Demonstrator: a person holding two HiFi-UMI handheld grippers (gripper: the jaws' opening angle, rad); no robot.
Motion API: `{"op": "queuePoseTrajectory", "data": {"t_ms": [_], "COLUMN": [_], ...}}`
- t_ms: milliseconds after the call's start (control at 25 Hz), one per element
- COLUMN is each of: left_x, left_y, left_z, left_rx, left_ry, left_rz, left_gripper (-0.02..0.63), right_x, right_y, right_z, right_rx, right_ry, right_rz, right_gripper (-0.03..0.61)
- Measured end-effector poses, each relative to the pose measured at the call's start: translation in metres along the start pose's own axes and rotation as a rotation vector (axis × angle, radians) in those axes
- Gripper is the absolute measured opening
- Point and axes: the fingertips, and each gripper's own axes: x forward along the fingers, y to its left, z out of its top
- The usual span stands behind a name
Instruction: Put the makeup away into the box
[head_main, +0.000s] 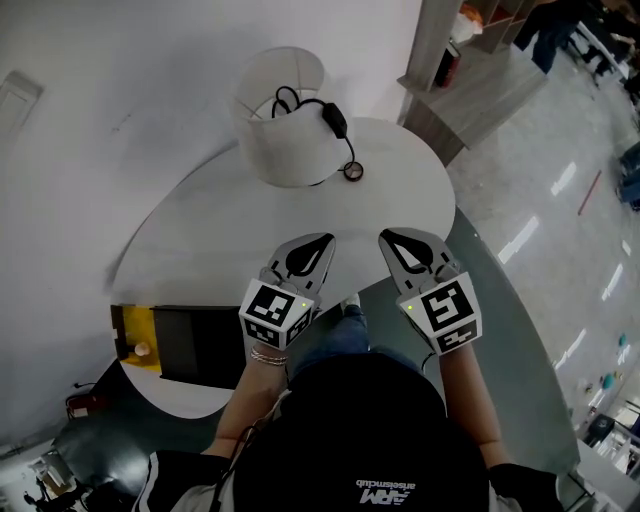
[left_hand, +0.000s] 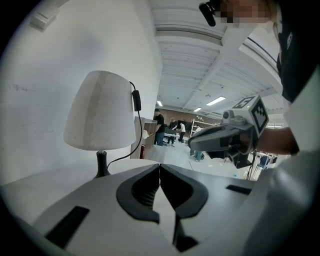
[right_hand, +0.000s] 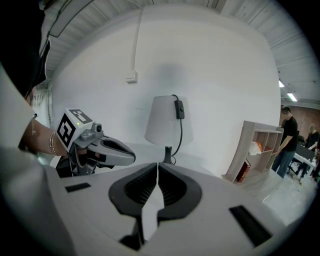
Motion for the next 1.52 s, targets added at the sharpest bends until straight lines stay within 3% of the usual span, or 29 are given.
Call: {"op": "queuePoseTrajectory", "data": {"t_ms": [400, 760, 1200, 1520], "left_x": [0.015, 0.017, 0.027, 0.038], "left_y": [0.021, 0.036, 0.057, 0.071], "left_z": [0.002, -0.001, -0.003, -0.015], "left_rx": [0.002, -0.024, -0.083, -0.158], "left_ry": [0.007, 0.018, 0.014, 0.038], "left_rz": [-0.020, 0.017, 0.161, 0.317], "left_gripper": [0.017, 0.017, 0.017, 0.017], "right_x": [0.027, 0.046, 0.078, 0.104], "right_y": [-0.015, -0.022, -0.043, -0.064], "right_z": [0.006, 0.002, 0.002, -0.011], "right_rx": [0.001, 0.007, -0.059, -0.128], "right_ry": [0.013, 0.036, 0.071, 0.154], "right_rz": [-0.017, 0.015, 0.158, 0.329], "right_gripper": [0.025, 0.025, 0.025, 0.025]}}
